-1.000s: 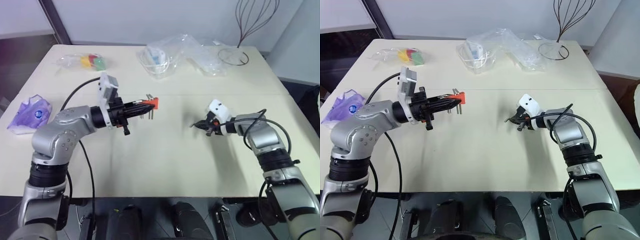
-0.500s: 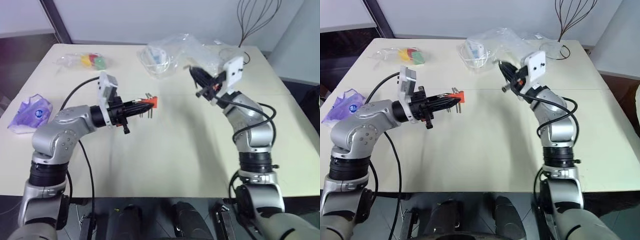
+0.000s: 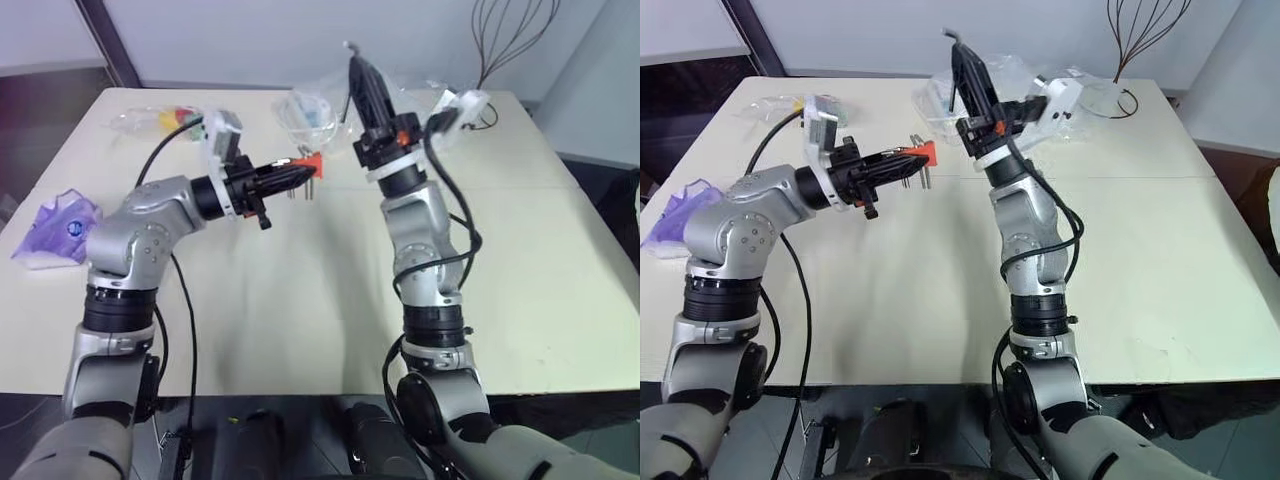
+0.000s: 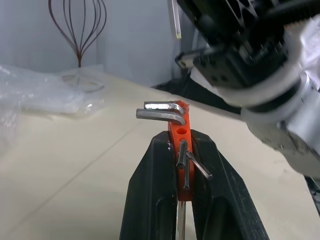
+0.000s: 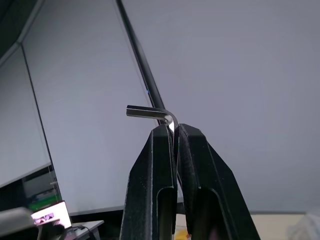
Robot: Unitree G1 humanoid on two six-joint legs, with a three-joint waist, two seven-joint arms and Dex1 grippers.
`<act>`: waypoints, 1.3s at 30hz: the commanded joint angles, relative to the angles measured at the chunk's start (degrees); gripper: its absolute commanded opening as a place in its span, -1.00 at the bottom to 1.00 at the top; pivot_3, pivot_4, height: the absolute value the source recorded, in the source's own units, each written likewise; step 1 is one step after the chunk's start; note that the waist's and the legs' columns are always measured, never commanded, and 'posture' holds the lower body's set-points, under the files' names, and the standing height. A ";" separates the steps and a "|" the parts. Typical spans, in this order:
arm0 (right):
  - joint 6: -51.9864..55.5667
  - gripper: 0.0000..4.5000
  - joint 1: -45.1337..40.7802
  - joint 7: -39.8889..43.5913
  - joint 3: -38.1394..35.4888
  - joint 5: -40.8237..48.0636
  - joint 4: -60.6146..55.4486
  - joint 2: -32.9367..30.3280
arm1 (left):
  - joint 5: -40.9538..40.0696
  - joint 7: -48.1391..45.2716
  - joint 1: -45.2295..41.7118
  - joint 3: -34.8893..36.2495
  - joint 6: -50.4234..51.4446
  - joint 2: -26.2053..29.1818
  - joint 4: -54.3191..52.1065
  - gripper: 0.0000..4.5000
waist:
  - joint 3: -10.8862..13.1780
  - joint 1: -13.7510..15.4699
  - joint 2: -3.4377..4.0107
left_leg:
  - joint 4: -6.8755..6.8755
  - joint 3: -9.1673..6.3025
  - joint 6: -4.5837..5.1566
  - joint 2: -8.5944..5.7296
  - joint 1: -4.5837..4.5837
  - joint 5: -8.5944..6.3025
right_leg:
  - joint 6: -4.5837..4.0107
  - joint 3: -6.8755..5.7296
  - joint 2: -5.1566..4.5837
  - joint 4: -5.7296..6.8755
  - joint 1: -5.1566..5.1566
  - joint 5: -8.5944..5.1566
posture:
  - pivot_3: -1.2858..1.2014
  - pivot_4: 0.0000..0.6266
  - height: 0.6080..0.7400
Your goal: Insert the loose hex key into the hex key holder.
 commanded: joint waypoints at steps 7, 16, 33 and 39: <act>-6.72 -0.97 3.31 2.02 6.93 -3.52 0.55 1.67 | 0.53 -0.93 -1.77 0.70 -0.75 -0.38 -0.53 -1.00 | 0.00 0.05 0.00 | 0.02 0.01 -0.02 0.00 0.00 0.01 | 0.00 0.01 -0.01 0.04 0.00 0.00 | 0.03 -0.52 1.00; -8.37 -0.97 3.91 2.53 8.53 -4.94 1.90 0.96 | 0.48 -0.99 -1.92 0.70 -0.53 -0.74 -0.72 -1.00 | 0.00 0.13 0.00 | 0.03 0.00 -0.02 0.00 0.00 0.01 | 0.00 0.01 -0.01 0.05 0.00 0.00 | 0.03 -0.52 1.00; -9.30 -0.97 1.45 2.93 5.33 -5.39 3.70 -2.38 | 0.55 -0.71 -1.97 0.84 -0.52 -1.34 -0.81 -1.00 | 0.00 0.17 0.00 | 0.02 0.00 -0.02 0.00 0.00 0.01 | 0.00 0.01 -0.01 0.05 -0.01 0.00 | 0.03 -0.52 1.00; -9.08 -0.97 0.63 2.84 4.50 -5.42 3.53 -2.64 | 0.75 -0.78 -2.15 0.88 -0.76 -1.56 -0.44 -1.00 | 0.00 0.07 0.00 | 0.02 0.00 -0.02 0.00 0.00 0.01 | 0.00 0.01 -0.01 0.05 -0.01 0.00 | 0.03 -0.52 1.00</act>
